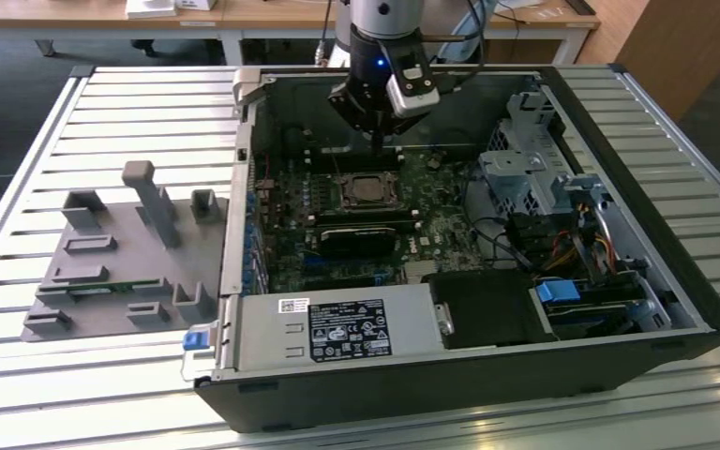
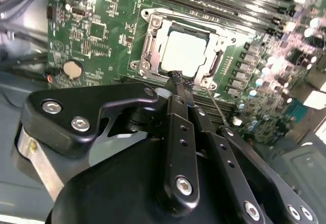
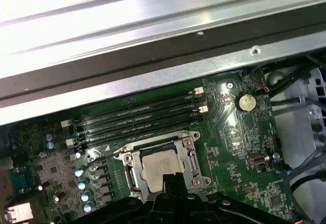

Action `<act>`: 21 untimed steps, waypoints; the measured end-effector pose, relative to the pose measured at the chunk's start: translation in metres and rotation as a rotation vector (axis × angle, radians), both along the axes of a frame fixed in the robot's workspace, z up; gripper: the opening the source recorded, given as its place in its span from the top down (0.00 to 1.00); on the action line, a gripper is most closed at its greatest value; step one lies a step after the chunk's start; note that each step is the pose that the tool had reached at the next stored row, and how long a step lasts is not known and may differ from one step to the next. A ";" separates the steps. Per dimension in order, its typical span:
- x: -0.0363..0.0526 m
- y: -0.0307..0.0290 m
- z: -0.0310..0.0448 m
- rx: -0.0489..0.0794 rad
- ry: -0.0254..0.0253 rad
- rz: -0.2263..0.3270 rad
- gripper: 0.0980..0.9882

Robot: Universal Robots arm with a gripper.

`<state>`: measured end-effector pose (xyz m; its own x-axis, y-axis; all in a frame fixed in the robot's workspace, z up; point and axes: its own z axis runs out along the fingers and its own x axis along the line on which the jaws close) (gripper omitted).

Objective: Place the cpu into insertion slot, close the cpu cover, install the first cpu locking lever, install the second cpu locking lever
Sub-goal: 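Install the first cpu locking lever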

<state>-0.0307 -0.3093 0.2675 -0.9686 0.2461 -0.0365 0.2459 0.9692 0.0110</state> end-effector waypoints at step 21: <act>-0.0112 0.0000 -0.0026 0.000 0.0000 0.215 0.99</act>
